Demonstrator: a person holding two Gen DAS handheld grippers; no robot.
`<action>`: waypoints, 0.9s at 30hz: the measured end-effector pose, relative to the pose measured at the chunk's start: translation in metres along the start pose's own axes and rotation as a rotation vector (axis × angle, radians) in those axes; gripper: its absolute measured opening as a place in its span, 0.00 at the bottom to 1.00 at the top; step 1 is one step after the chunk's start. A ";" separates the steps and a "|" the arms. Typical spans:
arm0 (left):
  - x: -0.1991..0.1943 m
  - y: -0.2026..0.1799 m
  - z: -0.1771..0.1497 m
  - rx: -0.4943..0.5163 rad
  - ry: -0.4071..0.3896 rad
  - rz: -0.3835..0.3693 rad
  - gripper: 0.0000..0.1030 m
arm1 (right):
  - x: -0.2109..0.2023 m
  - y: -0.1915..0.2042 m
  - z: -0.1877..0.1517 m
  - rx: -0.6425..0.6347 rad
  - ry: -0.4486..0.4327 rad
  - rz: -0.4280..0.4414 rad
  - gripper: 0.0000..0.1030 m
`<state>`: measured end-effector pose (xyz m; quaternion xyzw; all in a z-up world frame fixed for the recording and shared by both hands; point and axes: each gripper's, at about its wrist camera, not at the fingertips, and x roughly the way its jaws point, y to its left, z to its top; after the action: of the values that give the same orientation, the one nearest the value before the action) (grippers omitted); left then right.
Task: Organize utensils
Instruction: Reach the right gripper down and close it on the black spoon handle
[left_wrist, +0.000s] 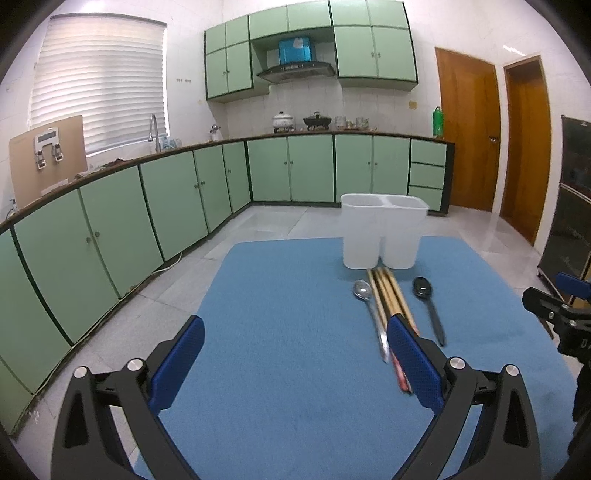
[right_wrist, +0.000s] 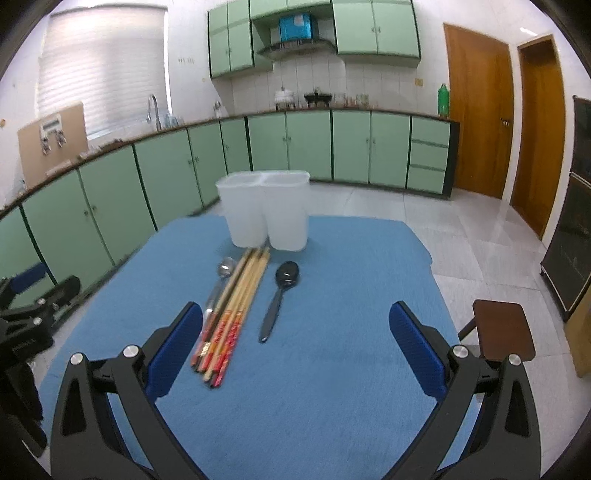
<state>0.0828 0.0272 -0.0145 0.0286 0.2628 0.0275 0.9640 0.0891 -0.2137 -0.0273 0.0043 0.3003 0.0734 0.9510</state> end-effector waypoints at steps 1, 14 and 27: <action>0.009 0.001 0.003 0.001 0.010 -0.001 0.94 | 0.012 -0.003 0.006 0.010 0.020 0.003 0.95; 0.119 0.000 0.022 -0.016 0.145 0.025 0.94 | 0.148 0.000 0.033 0.078 0.230 -0.011 0.89; 0.160 -0.006 0.019 -0.008 0.209 0.007 0.94 | 0.202 0.016 0.030 0.103 0.344 -0.040 0.56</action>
<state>0.2301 0.0309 -0.0797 0.0225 0.3616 0.0347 0.9314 0.2674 -0.1685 -0.1177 0.0344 0.4621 0.0387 0.8853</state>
